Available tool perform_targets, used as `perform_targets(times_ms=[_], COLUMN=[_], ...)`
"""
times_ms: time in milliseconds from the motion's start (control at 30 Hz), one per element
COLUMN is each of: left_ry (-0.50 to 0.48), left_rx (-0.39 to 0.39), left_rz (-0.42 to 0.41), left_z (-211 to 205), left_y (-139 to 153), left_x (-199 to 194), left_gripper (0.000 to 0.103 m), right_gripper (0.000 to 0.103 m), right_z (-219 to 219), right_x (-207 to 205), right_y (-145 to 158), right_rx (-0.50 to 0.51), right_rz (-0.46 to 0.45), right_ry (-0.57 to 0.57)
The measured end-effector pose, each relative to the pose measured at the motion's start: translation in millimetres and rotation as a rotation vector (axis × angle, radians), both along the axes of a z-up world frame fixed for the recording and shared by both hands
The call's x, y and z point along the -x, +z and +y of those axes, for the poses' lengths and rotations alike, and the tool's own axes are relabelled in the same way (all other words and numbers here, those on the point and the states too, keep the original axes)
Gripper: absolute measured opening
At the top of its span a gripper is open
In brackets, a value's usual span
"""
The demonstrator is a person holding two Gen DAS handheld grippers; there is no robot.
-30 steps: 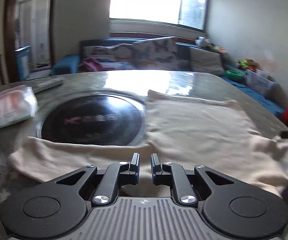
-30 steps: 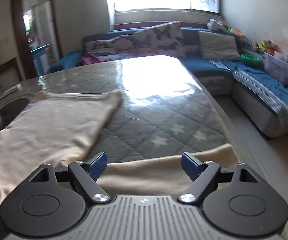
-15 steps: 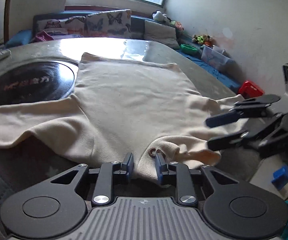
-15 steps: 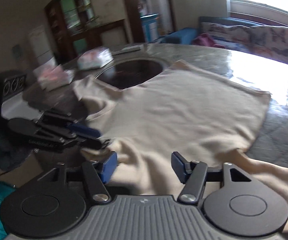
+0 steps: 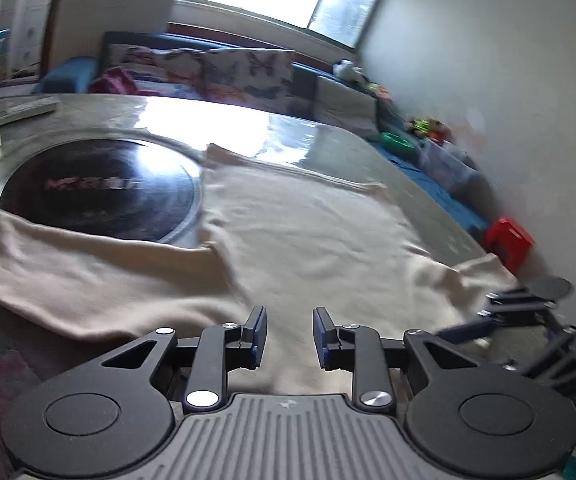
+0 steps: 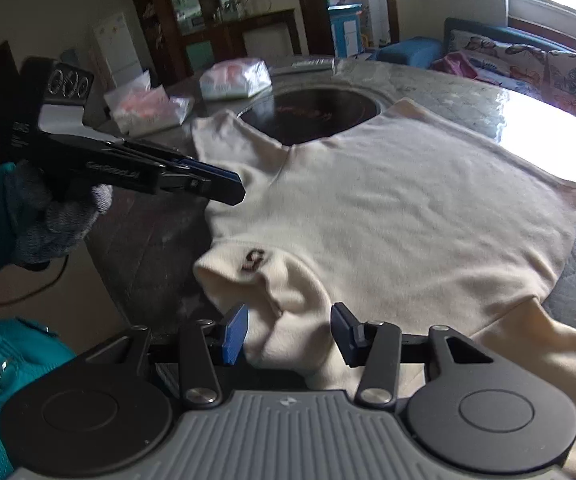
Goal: Fold clothes
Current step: 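Grasp the sleeve without the dark logo with the right gripper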
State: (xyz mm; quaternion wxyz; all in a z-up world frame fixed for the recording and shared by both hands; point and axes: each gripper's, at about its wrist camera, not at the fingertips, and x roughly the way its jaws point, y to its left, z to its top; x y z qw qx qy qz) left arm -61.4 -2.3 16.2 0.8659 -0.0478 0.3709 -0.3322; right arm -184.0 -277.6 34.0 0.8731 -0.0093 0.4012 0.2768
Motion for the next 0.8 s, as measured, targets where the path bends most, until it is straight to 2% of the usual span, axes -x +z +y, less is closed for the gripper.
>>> perform_targets(times_ms=[133,233,367,500,667,800], left_ry=[0.087,0.121,0.136,0.141,0.141,0.144], left_rx=[-0.011,-0.042,-0.039,-0.023,-0.032,-0.04], left_rz=[0.025,-0.01,-0.01,-0.001,-0.004,-0.019], left_z=[17,29,43,47,45,44], left_y=[-15,-14,-14,-15,-13,-8], left_x=[-16,-15,-14,-14,-14,-13], left_gripper=[0.02,0.019,0.019,0.019,0.019,0.02], right_gripper=[0.047,0.047,0.047,0.047,0.048,0.046], right_z=[2,4,-16,-51,-113,-152], right_x=[-1,6,12,16,17,23], right_y=[-6,-7,4,9,-9,-21], right_rx=[-0.018,0.003,-0.064,-0.076,0.026,0.039], right_rz=[0.043,0.054,0.039,0.007,-0.028,-0.036], right_ry=[0.022,0.046,-0.024,-0.183,-0.503,-0.671])
